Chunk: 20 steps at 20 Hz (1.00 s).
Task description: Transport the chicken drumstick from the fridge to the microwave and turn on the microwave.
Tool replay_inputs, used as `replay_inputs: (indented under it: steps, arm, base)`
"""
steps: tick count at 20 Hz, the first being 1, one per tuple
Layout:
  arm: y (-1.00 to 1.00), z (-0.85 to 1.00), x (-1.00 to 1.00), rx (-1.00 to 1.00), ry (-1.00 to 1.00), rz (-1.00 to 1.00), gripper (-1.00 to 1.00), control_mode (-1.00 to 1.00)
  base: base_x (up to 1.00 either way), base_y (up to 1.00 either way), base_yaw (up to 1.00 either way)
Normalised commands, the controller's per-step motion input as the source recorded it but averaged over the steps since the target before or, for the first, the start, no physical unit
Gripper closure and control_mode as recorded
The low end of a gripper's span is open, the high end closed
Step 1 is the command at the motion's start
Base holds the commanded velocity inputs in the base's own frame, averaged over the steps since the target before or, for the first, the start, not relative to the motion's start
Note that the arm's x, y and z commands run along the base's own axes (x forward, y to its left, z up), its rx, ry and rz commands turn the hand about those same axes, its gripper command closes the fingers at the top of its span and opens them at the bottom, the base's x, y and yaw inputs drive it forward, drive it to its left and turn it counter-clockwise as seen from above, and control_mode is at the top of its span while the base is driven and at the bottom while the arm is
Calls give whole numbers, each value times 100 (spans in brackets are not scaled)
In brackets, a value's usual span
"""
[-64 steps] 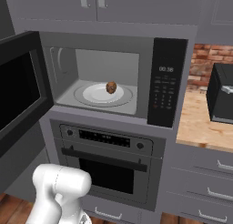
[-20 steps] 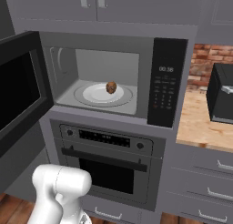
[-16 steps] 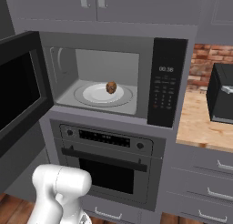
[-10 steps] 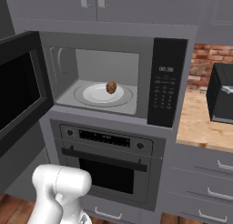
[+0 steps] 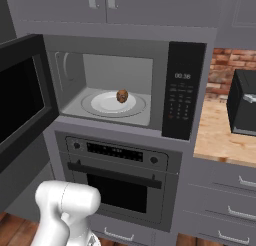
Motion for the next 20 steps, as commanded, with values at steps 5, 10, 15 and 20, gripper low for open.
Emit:
replay_inputs:
  steps: [5,10,15,20]
  arm:
    - [19,-30,23,-12,-11,0,100,-100]
    - [16,-34,17,-13,-12,0,100,-100]
    - [2,-37,24,-12,-9,0,100,-100]
    - [0,-40,41,-11,-10,0,100,-100]
  base:
    - [0,0,0]
    - [0,0,0]
    - [0,0,0]
    - [0,0,0]
